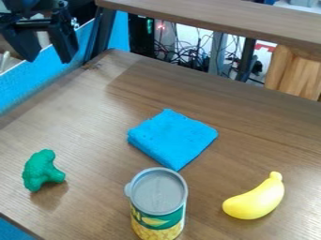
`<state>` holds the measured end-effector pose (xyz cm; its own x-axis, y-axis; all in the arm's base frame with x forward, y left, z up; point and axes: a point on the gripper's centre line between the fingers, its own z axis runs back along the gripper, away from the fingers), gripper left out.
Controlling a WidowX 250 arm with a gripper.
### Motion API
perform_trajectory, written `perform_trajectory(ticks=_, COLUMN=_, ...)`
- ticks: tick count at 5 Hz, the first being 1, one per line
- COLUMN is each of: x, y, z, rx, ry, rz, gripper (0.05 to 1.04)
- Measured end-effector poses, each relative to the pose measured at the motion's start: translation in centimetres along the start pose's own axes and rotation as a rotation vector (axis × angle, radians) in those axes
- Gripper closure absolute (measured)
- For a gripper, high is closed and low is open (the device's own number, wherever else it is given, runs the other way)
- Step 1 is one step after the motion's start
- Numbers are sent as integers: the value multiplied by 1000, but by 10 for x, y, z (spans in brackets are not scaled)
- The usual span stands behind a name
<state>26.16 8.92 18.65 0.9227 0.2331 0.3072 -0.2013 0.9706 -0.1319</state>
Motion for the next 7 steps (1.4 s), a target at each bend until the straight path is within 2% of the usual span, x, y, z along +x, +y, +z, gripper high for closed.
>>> perform_trajectory(ticks=1, x=-4, y=0, z=-6, rx=-5, ry=24, rz=3, gripper=83)
perform_trajectory(ticks=2, x=-22, y=-19, z=-9, rx=-38, ry=48, rz=-46, gripper=83)
perform_trajectory(ticks=3, x=-48, y=-31, z=-10, rx=-39, ry=74, rz=-99, gripper=83)
perform_trajectory(ticks=4, x=-85, y=-43, z=-20, rx=-52, ry=117, rz=-174, gripper=83)
perform_trajectory(ticks=5, x=-122, y=-73, z=-49, rx=-97, ry=218, rz=-308, gripper=83)
perform_trajectory(ticks=7, x=-146, y=-106, z=-74, rx=-121, ry=312, rz=-430, gripper=83)
